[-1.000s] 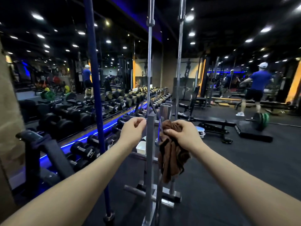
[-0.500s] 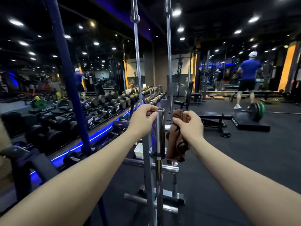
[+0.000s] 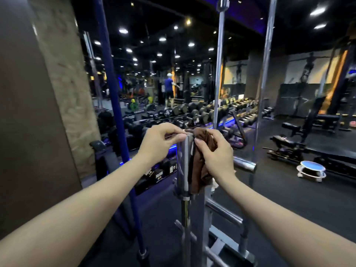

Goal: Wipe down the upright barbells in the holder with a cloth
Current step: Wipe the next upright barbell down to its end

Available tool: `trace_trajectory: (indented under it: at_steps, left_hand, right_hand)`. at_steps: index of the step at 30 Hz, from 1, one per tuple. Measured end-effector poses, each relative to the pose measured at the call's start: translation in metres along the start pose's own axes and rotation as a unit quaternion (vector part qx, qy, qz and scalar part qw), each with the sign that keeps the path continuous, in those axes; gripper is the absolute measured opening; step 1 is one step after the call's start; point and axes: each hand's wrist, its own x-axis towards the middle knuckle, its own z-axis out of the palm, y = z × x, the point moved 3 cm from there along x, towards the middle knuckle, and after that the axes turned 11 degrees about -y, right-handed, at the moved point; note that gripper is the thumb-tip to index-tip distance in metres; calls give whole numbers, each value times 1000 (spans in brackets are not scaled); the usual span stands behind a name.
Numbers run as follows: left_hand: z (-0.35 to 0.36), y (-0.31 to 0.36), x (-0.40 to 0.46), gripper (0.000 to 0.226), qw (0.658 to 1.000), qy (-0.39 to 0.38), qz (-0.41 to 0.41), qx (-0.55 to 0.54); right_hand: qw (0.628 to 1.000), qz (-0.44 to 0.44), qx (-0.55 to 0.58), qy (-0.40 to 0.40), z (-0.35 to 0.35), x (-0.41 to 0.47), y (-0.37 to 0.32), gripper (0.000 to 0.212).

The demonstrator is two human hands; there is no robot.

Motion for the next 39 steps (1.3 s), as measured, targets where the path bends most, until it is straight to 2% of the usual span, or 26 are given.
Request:
trace_trajectory:
  at_steps: [3,7,10,12,16,19,25,29,36,39]
  left_hand:
    - [-1,8,-6,11,998,30,-46,1]
    - [-1,27,-10,8,991,66,-38,109]
    - [4,31,-13,9,985,71,-35,157]
    - [6,29,-16,11,985,72,-14,157]
    - [8,23,-24,17,988,87,6,131]
    - [8,21,-26,19,989,106,-10,104]
    - [12,19,-16,18,982,138,-4,129]
    - [14,26,-20,17,978,162,-20,131]
    - [10,28,-20,17,980,131,-63,133]
    - [9,28,-22,17,980,129,-73,133]
  right_hand:
    - [999,-6,37,-16,2,-2,3,22]
    - [996,-12,86,-21,7,-12,1,29]
    - [993,-2,118,-28,7,-11,1,21]
    - [991,14,131,-34,6,-5,1,7]
    - [986,19,144,-77,9,0,0,20]
    - [983,3,139,-120,13,3,2,21]
    - [978,-33,109,-173,9,22,14,23]
    - [976,-48,111,-184,9,26,20,21]
    - [975,-44,141,-168,13,19,20,24]
    - [971,-26,144,-188,14,7,28,21]
